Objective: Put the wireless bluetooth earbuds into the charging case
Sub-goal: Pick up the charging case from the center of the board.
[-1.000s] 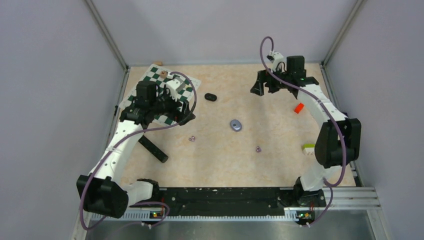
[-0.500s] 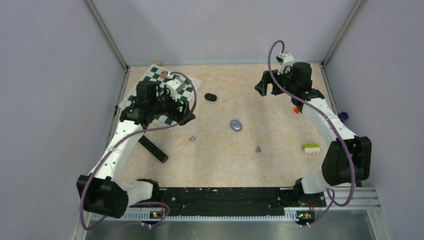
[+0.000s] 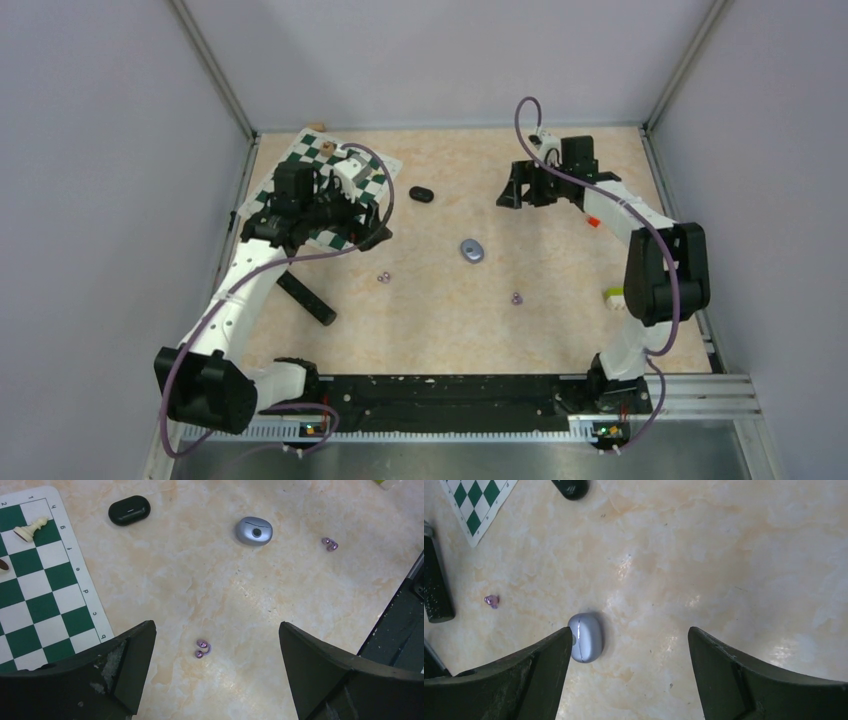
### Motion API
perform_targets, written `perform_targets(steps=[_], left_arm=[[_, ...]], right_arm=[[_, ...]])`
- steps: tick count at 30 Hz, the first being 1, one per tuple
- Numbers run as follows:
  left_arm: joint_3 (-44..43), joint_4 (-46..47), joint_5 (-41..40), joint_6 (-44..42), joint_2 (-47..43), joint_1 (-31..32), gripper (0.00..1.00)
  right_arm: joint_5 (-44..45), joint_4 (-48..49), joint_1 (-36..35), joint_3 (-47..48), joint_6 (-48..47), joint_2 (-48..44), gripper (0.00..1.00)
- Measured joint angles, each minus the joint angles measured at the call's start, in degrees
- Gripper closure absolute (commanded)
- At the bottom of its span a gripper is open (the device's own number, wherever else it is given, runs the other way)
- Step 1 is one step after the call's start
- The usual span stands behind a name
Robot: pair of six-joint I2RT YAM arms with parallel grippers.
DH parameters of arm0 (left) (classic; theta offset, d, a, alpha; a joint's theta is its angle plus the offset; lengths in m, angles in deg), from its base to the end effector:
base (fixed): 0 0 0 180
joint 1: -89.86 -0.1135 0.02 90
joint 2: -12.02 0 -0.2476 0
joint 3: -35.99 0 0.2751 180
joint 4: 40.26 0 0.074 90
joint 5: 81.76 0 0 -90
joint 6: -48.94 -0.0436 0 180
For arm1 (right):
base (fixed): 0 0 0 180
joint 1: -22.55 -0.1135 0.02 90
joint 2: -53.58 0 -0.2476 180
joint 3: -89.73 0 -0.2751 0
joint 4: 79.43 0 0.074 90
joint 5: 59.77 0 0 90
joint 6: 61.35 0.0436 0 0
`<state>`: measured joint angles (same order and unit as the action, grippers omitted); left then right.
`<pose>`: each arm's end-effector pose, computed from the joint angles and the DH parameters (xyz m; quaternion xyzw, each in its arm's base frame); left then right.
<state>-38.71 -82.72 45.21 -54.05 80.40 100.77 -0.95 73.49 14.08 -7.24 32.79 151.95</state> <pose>0.2799 -0.0807 0.3098 0.3156 0.7975 -0.2748 0.4346 0.3958 0.0818 0.2106 -0.1416 0.8766 0.2871 0.3592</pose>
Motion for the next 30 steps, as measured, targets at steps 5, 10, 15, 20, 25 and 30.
perform_targets(steps=[5,10,15,20,25,30], left_arm=[[0.1,0.1,0.5,0.3,1.3,0.0,0.01],[0.4,0.3,0.7,0.7,1.6,0.0,0.01],[0.5,0.3,1.0,0.8,2.0,0.0,0.01],[0.5,0.3,1.1,0.9,2.3,0.0,0.01],[0.5,0.3,1.2,0.9,2.3,0.0,0.01],[0.5,0.4,1.4,0.9,2.3,0.0,0.01]], right_arm=[[-4.0,-3.7,-0.1,2.8,0.0,5.9,0.23],[-5.6,-7.1,-1.0,4.8,-0.8,9.9,0.23],[-6.3,-10.7,-3.7,6.1,-3.2,11.6,0.27],[-6.7,-13.4,-6.3,8.2,-5.8,13.5,0.33],[-6.7,-16.8,-7.9,10.4,-8.3,16.9,0.38],[-7.2,-18.7,-8.6,10.7,-9.5,18.8,0.41]])
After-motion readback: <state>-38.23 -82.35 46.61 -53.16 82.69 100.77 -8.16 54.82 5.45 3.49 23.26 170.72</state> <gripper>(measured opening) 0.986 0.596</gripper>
